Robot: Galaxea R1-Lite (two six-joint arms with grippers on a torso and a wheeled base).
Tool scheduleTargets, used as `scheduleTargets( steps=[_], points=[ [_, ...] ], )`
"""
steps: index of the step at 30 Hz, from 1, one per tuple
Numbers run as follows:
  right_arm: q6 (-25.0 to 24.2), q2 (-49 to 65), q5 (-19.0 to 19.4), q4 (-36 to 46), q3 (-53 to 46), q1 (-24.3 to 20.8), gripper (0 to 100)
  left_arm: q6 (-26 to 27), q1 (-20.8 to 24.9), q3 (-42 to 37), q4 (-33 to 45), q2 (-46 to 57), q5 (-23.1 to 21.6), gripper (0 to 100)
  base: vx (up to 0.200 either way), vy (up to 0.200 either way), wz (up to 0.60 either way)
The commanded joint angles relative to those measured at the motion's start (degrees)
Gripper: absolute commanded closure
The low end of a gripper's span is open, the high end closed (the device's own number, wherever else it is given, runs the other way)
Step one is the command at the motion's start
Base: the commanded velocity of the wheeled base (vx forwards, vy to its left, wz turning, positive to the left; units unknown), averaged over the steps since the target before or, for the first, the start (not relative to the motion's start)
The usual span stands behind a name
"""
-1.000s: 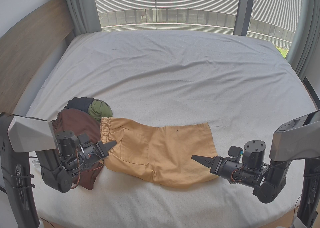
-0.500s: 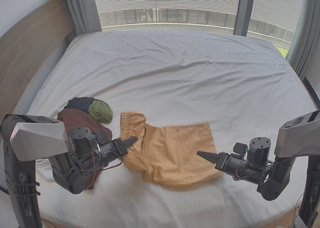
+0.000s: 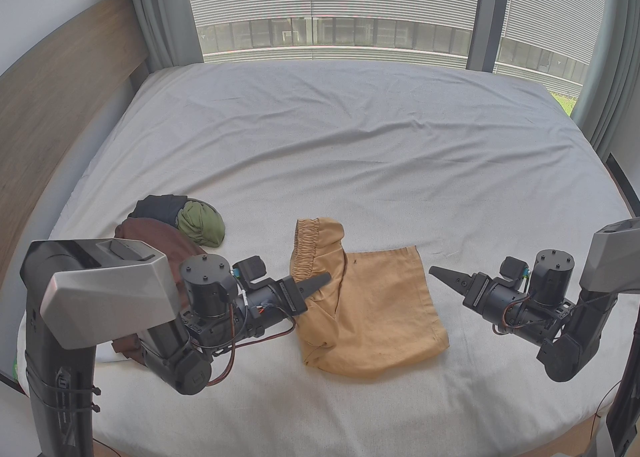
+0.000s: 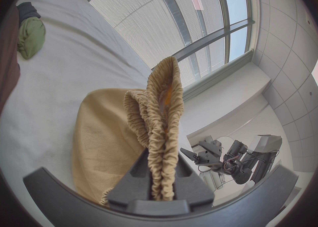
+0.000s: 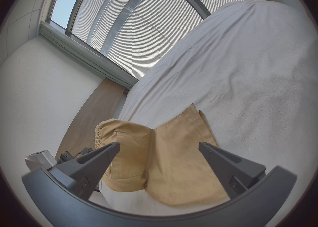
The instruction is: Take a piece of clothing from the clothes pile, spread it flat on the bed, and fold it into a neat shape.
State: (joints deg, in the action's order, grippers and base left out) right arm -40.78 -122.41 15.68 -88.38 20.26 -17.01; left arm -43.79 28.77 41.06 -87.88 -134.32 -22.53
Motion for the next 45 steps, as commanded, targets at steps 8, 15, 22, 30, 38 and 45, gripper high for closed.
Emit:
scheduleTargets(
  steps=[8, 15, 22, 30, 38, 45],
  points=[
    [0.0, 0.9, 1.2, 0.0, 0.5, 2.5, 0, -2.2, 3.9, 7.0, 1.8, -3.8, 0.0, 100, 0.0, 0.0, 0.0],
    [0.0, 0.9, 1.4, 0.0, 0.8, 3.6, 0, -2.3, 6.2, 10.8, 3.8, -6.5, 0.2, 100, 0.0, 0.0, 0.0],
    [0.0, 0.8, 2.0, 0.0, 0.9, 4.1, 0, -2.5, 7.6, 15.5, 6.1, -9.1, 0.2, 100, 0.0, 0.0, 0.0],
    [0.0, 0.7, 2.1, 0.0, 1.1, 4.5, 0, -2.5, 8.1, 21.3, 10.5, -11.1, 0.8, 100, 0.0, 0.0, 0.0],
    [0.0, 0.5, 2.0, 0.0, 1.3, 4.5, 0, -2.5, 8.6, 22.8, 11.7, -12.1, 1.0, 100, 0.0, 0.0, 0.0],
    [0.0, 0.3, 2.0, 0.0, 1.3, 4.5, 0, -2.4, 8.7, 23.7, 11.2, -12.5, 1.2, 0, 0.0, 0.0, 0.0]
  ],
)
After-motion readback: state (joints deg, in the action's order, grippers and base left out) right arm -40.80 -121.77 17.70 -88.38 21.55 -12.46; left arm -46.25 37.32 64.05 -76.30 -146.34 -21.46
